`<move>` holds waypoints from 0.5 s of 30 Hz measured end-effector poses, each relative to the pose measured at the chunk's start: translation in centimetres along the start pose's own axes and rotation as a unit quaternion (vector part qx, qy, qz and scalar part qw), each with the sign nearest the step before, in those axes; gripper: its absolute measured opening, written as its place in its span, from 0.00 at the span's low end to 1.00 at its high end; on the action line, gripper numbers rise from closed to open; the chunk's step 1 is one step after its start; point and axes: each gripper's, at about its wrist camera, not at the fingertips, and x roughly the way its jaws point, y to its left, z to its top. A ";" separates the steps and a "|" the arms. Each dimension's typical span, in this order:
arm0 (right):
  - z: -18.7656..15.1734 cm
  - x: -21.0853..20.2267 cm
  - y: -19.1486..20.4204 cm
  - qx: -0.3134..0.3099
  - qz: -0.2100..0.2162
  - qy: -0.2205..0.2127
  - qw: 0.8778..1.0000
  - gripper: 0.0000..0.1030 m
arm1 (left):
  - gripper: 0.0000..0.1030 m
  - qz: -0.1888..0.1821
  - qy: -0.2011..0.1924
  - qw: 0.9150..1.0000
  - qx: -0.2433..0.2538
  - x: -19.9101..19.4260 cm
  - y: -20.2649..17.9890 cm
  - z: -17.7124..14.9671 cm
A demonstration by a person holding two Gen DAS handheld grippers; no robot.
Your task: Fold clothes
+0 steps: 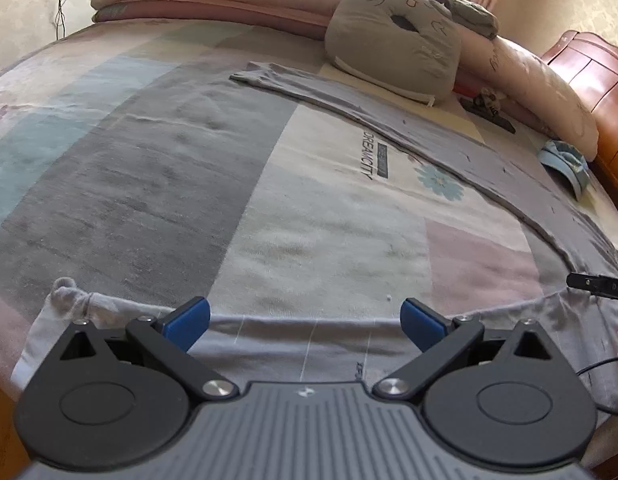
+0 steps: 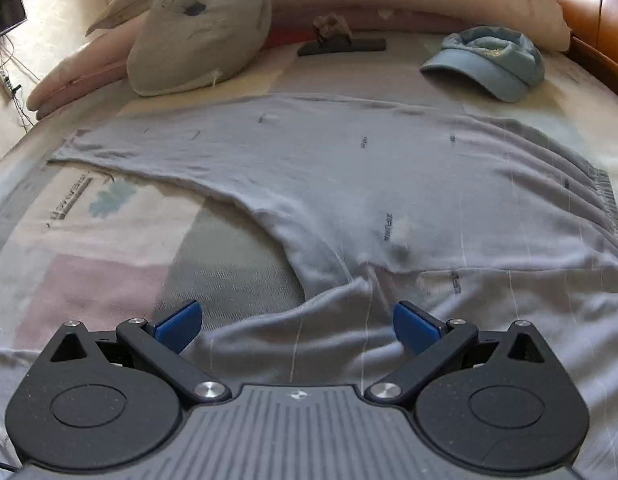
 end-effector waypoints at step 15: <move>-9.9 -9.2 -5.2 -0.007 -0.098 -0.020 0.995 1.00 | 0.98 -0.081 0.050 0.989 0.111 3.2 -8.1 0.5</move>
